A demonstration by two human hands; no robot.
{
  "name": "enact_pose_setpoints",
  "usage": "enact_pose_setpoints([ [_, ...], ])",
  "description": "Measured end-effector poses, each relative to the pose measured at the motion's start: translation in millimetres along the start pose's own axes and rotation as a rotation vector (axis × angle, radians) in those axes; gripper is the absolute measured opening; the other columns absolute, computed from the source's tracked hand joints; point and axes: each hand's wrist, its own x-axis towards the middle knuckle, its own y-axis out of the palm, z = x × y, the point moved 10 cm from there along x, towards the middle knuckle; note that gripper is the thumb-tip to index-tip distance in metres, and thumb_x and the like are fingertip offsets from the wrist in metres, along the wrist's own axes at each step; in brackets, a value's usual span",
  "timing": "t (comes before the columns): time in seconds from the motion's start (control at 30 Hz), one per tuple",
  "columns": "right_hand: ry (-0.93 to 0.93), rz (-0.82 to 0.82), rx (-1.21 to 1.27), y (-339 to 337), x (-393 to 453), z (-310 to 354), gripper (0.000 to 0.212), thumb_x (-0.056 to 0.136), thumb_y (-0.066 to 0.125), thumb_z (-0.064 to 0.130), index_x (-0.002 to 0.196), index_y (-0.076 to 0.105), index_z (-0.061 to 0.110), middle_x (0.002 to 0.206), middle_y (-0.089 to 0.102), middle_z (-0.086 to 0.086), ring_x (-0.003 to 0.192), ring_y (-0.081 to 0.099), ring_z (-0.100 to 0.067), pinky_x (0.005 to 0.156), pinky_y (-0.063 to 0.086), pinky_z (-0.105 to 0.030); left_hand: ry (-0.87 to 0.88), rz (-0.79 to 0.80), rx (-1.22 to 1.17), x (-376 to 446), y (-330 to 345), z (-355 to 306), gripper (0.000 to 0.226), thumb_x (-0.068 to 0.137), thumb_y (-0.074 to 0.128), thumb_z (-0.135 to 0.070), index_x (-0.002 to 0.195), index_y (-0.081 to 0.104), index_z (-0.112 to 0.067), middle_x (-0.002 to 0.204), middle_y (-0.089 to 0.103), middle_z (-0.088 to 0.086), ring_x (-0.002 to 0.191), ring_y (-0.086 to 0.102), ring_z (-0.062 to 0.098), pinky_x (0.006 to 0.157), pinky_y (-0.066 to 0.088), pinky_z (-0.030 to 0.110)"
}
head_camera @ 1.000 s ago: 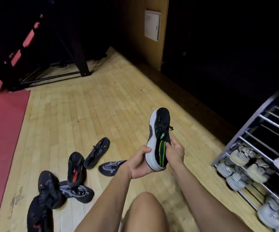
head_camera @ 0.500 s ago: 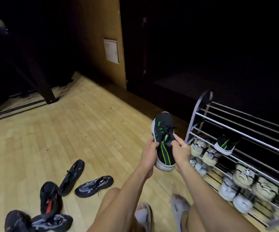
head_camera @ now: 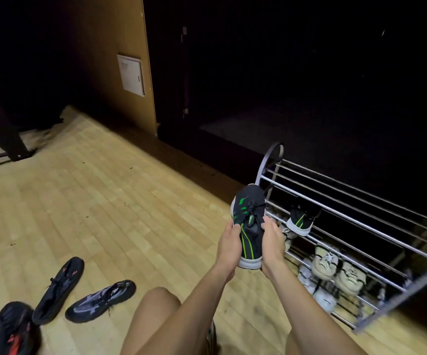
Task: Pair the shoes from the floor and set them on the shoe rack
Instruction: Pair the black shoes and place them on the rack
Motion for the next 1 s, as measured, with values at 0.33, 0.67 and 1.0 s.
enact_pose_setpoints([
  [0.33, 0.084, -0.054, 0.097, -31.8, 78.6, -64.8, 0.044, 0.099, 0.044, 0.014, 0.142, 0.052, 0.021, 0.135, 0.056, 0.004, 0.120, 0.055, -0.013, 0.103, 0.043, -0.030, -0.099, -0.049, 0.146, 78.4, 53.2, 74.0, 0.036, 0.102, 0.031, -0.030, 0.106, 0.065, -0.018, 0.105, 0.067, 0.000, 0.102, 0.061, 0.017, 0.096, 0.047, 0.038],
  [0.67, 0.074, -0.215, 0.031, -33.6, 190.1, -60.6, 0.042, 0.099, 0.041, 0.029, 0.138, 0.054, 0.033, 0.131, 0.053, 0.008, 0.117, 0.044, -0.010, 0.101, 0.031, -0.028, 0.066, 0.039, 0.353, 190.8, 103.3, 74.5, 0.045, 0.102, 0.029, -0.035, 0.096, 0.057, 0.000, 0.092, 0.063, 0.018, 0.081, 0.055, 0.020, 0.079, 0.047, 0.039],
  [1.0, 0.094, -0.246, 0.115, -31.8, 282.1, -85.5, 0.044, 0.101, 0.038, 0.032, 0.143, 0.049, 0.031, 0.117, 0.050, 0.020, 0.112, 0.040, -0.005, 0.097, 0.029, -0.026, 0.099, -0.003, 0.420, 266.2, 135.4, 101.2, 0.047, 0.102, 0.030, -0.035, 0.085, 0.054, 0.002, 0.077, 0.056, 0.008, 0.073, 0.050, 0.018, 0.074, 0.045, 0.038],
])
